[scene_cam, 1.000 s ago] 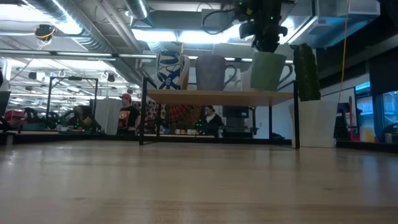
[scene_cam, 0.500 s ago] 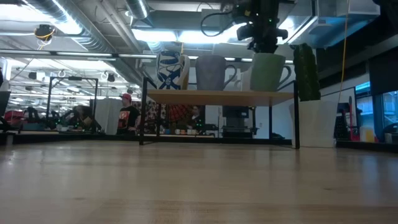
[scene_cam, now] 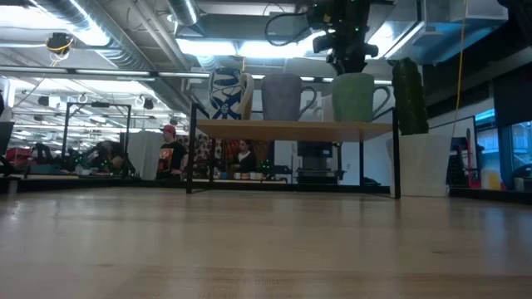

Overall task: Place coffee mugs
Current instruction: Return to Home Position

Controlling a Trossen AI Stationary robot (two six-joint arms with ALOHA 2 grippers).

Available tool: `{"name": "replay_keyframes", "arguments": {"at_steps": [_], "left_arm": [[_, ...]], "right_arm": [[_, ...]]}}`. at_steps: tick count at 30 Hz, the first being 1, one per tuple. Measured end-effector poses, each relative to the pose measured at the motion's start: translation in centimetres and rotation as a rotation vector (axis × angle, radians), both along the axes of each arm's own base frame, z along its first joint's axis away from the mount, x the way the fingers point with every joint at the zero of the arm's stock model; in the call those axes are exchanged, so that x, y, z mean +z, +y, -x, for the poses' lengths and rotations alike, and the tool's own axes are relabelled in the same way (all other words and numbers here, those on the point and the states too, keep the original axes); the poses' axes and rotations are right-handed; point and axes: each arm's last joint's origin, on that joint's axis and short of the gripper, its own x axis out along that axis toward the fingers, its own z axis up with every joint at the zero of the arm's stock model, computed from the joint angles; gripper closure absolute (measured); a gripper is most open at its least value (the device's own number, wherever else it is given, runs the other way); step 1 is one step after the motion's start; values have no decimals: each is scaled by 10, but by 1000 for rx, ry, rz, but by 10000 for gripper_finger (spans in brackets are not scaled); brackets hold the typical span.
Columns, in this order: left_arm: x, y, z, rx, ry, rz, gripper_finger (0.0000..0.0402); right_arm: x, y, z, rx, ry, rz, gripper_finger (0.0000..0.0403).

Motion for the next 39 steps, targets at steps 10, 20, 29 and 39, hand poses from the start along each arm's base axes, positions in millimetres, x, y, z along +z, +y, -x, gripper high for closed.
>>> {"name": "replay_keyframes", "arguments": {"at_steps": [10, 20, 29, 39], "left_arm": [[0, 0, 0, 11, -9, 4, 219], [13, -2, -14, -36, -173, -12, 219], [32, -5, -24, -248, -199, -222, 219], [32, -10, -23, -384, -367, -117, 219]], "right_arm": [[34, 5, 5, 14, -97, 3, 292], [127, 42, 45, 170, -548, -39, 292], [201, 123, 168, 348, -898, 260, 292], [153, 180, 250, 440, -1019, 290, 292]]}}
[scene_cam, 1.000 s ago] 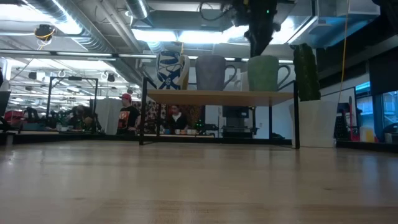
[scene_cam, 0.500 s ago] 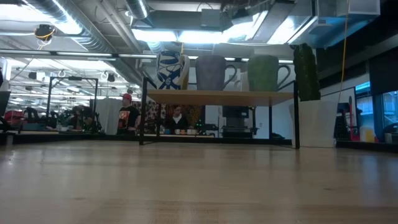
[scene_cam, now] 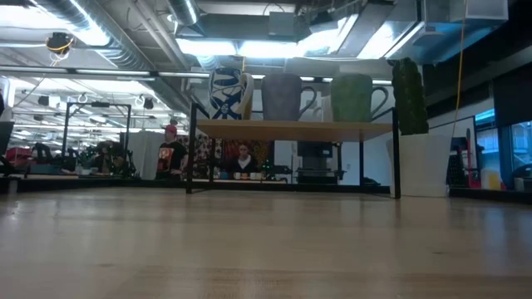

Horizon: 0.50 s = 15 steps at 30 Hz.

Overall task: Place coffee mugs
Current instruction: Return to Home Position

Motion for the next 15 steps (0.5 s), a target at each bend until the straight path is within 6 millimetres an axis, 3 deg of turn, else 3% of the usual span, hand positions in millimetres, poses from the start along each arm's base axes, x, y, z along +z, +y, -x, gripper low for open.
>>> {"name": "replay_keyframes", "arguments": {"at_steps": [4, 10, 15], "left_arm": [[-20, -1, 9, -89, -106, 44, 219], [-59, -1, 29, -204, -196, 100, 219], [-93, 1, 39, -230, -262, 115, 219]], "right_arm": [[-53, 8, 16, -67, -112, 0, 292], [-121, 10, 18, -64, -367, -84, 292], [-173, 8, 14, -65, -397, -206, 292]]}}
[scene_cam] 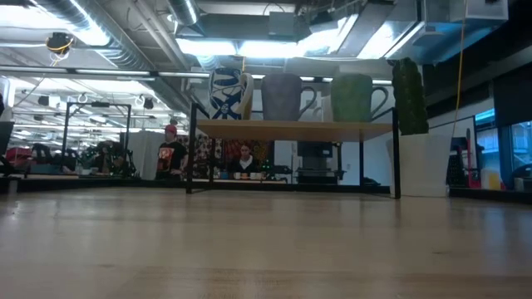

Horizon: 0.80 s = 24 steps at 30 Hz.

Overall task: Place coffee mugs
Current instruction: Return to Home Position

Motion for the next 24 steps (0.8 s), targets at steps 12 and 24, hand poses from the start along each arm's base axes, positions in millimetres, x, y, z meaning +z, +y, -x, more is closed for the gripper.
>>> {"name": "replay_keyframes", "arguments": {"at_steps": [12, 24], "left_arm": [[-94, 1, 5, 0, -145, 55, 219], [-154, 0, 1, -20, -194, 106, 219]], "right_arm": [[-59, -11, -19, 44, -47, -54, 292], [-122, -24, -54, 286, -143, -152, 292]]}}
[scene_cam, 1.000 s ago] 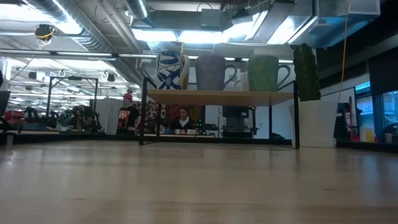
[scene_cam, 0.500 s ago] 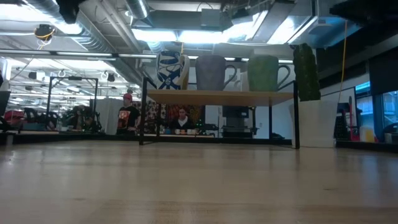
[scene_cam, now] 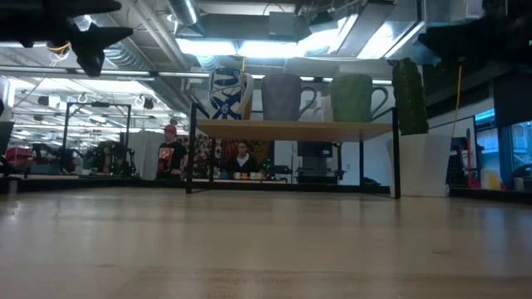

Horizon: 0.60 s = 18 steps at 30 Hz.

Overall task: Place coffee mugs
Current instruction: Return to Home Position

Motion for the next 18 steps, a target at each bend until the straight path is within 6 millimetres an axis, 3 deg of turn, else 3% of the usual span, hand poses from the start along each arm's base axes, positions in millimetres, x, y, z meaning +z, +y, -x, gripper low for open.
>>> {"name": "replay_keyframes", "arguments": {"at_steps": [5, 18], "left_arm": [[-4, 0, -1, -7, 9, -5, 219], [-8, 1, -1, 34, 57, -37, 219]], "right_arm": [[-29, 9, -13, 88, -17, -61, 292], [-34, 36, -18, -52, 33, 42, 292]]}}
